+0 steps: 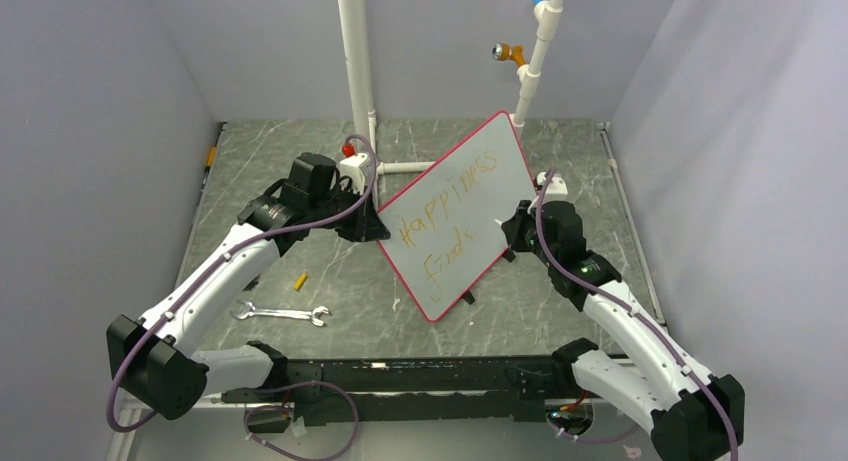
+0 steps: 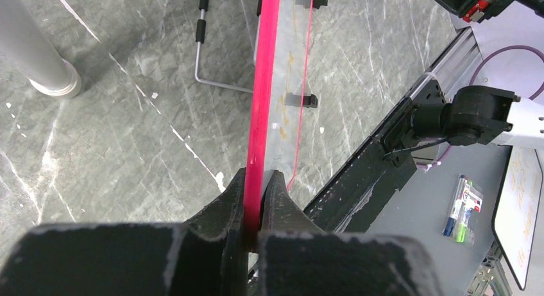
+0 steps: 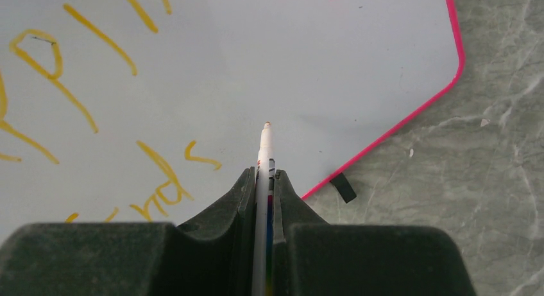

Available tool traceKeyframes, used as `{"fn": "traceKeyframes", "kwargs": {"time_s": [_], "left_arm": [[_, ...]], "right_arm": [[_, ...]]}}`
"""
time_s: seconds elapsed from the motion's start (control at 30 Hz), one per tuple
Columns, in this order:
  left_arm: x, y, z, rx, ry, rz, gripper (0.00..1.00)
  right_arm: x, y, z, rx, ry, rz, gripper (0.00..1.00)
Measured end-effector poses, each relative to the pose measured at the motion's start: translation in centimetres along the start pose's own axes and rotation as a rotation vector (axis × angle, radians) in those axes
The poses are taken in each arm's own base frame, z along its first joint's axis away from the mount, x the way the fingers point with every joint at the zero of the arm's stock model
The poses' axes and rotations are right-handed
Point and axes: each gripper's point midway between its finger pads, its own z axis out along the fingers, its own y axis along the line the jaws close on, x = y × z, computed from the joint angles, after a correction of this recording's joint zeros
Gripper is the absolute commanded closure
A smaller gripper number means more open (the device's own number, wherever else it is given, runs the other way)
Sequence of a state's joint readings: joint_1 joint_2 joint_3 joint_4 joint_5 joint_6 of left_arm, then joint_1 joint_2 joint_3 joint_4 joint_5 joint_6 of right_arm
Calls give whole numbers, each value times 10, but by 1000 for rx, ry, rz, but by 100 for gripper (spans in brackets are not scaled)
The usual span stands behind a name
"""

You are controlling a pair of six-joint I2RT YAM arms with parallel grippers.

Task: Write a sentence on the whiteboard

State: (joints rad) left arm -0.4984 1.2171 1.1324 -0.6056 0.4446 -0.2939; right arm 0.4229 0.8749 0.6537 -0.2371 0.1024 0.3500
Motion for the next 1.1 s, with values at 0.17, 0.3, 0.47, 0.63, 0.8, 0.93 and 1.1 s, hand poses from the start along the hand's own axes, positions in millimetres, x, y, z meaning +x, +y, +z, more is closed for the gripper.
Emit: {"fn": "traceKeyframes", "kwargs": {"time_s": [0.17,0.3,0.47,0.63,0.8,0.93,1.1], "left_arm": [[0,0,0,0,0,0,100],[0,0,0,0,0,0,100],[0,0,0,0,0,0,100],[0,0,0,0,0,0,100],[0,0,0,0,0,0,100],[0,0,0,-1,0,0,100],[0,0,0,-1,1,-1,100]], "right_arm": [[-3,2,7,-23,7,3,100],[-6,8,11,-58,9,6,100],[-13,14,17,-91,3,12,100],[-14,20,23,-121,7,15,100],[-13,24,27,-143,17,16,100],[-12,24,28,-147,17,18,100],[-5,21,28,-146,17,19,100]]}}
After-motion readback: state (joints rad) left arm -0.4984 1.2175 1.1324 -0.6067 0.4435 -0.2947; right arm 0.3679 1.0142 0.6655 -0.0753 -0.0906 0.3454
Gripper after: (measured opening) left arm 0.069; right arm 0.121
